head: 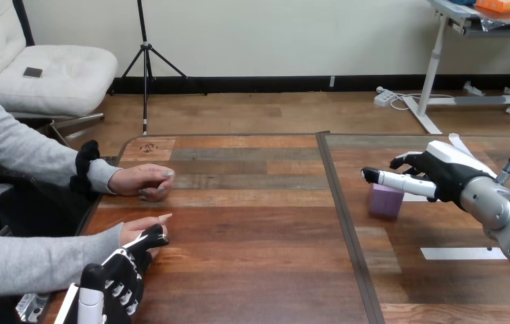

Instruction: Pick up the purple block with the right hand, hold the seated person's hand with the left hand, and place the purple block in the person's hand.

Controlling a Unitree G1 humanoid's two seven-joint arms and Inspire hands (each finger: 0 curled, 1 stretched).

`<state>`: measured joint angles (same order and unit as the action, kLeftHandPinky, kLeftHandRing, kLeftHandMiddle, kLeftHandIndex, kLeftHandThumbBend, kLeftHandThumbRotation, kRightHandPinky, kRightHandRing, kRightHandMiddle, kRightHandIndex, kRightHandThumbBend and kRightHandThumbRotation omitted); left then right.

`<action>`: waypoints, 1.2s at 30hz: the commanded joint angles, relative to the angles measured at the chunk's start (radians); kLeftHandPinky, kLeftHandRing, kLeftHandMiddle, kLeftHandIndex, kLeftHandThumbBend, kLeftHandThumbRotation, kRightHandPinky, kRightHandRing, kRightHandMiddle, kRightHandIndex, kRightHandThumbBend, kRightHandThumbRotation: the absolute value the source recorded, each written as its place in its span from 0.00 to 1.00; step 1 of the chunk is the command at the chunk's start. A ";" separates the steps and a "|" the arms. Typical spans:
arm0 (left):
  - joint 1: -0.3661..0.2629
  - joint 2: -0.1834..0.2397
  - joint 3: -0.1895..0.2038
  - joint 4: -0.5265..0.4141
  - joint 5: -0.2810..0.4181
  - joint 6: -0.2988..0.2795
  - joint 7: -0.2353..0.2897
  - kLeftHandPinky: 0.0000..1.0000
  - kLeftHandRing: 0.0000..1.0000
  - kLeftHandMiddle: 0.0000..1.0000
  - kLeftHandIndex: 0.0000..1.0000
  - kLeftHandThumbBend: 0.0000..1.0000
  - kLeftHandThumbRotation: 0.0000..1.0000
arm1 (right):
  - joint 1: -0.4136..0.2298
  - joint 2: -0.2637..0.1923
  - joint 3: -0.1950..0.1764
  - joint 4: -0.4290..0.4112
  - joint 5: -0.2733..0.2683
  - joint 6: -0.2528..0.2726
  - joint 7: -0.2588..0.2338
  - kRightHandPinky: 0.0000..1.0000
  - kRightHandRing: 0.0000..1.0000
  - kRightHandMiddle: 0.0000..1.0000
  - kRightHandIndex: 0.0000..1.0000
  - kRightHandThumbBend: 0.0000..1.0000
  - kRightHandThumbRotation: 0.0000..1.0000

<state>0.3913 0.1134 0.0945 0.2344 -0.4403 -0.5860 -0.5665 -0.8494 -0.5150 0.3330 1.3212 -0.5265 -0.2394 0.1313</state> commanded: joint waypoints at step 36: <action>-0.059 -0.021 0.008 -0.019 0.003 -0.022 0.002 1.00 0.98 0.88 0.69 0.82 1.00 | -0.016 -0.003 -0.023 -0.032 0.043 0.010 0.072 0.62 0.69 0.74 0.77 1.00 0.40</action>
<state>0.3888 0.1144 0.0961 0.2363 -0.4370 -0.5894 -0.5629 -0.8497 -0.5151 0.3092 1.3000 -0.4863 -0.2171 0.1891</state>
